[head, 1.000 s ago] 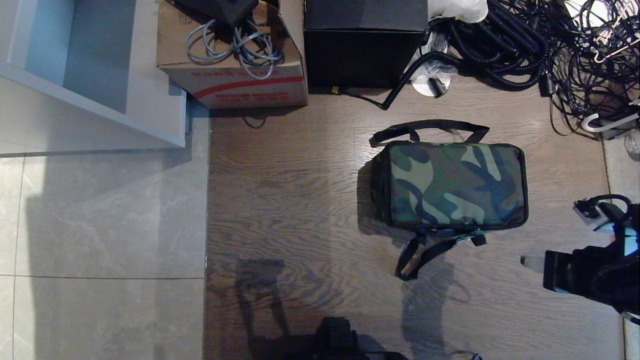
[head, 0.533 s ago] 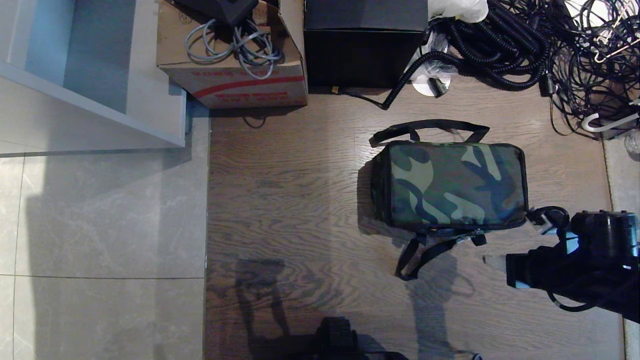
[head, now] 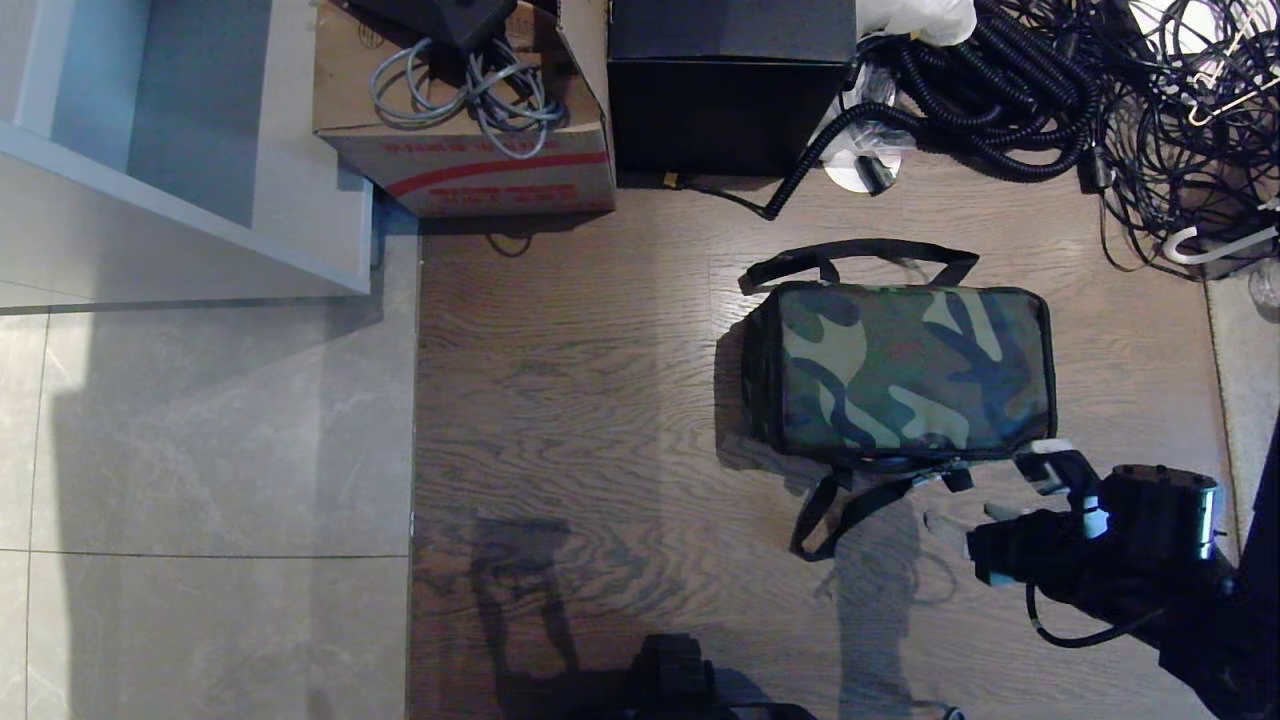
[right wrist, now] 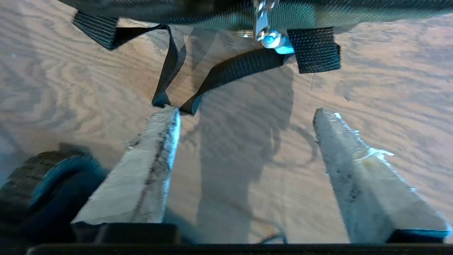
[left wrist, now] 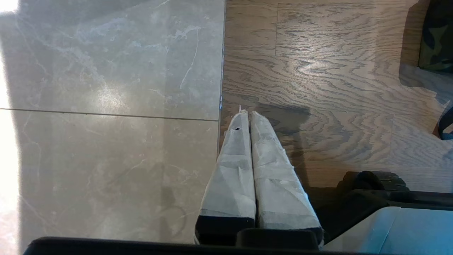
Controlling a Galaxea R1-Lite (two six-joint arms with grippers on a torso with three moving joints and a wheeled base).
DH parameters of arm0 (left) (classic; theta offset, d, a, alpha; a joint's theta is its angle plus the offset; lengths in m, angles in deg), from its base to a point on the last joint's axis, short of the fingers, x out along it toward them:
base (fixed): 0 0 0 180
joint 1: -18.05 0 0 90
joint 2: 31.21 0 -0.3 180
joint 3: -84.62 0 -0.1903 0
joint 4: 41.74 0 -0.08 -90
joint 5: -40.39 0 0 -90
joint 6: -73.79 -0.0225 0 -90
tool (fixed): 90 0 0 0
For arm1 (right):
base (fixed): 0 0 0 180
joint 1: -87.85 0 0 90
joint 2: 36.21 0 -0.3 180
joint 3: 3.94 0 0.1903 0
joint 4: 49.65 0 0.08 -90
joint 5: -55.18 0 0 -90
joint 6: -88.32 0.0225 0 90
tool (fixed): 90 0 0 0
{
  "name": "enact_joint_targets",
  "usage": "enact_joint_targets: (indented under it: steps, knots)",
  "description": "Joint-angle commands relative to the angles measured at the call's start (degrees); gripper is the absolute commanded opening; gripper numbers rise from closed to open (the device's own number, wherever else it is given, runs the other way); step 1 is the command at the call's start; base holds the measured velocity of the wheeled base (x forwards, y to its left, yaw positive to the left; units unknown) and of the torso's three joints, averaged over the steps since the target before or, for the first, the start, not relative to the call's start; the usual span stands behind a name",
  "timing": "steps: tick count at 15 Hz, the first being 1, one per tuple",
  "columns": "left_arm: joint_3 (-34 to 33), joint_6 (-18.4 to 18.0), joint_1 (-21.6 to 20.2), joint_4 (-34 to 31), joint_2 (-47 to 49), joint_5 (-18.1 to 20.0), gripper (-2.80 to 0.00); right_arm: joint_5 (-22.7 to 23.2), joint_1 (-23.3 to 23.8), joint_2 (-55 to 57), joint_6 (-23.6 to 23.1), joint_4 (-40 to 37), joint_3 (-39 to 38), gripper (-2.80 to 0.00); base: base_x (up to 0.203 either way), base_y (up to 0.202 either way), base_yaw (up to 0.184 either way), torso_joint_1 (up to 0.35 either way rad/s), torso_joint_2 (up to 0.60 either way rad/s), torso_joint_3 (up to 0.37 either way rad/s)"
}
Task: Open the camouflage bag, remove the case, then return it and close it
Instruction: Open the top of the storage box
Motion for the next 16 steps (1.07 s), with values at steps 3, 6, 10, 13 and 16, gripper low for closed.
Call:
enact_joint_targets:
  steps: [3,6,10,13,16]
  knots:
    - [0.0,0.0,0.0,0.0,0.0,0.0,-2.80,3.9,-0.1,8.0,1.0,4.5,1.0,0.00,0.000,0.000,0.000,0.000,0.00,0.000]
    - [0.0,0.0,0.0,0.0,0.0,0.0,-2.80,4.8,0.0,9.8,2.0,4.5,4.6,0.00,0.000,0.000,0.000,0.000,0.00,0.000]
    - [0.0,0.0,0.0,0.0,0.0,0.0,-2.80,6.0,0.2,9.6,2.1,4.5,6.2,0.00,0.000,0.000,0.000,0.000,0.00,0.000]
    - [0.0,0.0,0.0,0.0,0.0,0.0,-2.80,6.2,0.2,8.7,4.3,4.5,7.3,0.00,0.000,0.000,0.000,0.000,0.00,0.000]
    - [0.0,0.0,0.0,0.0,0.0,0.0,-2.80,6.1,0.0,7.4,6.4,4.5,9.8,0.00,0.000,0.000,0.000,0.000,0.00,0.000]
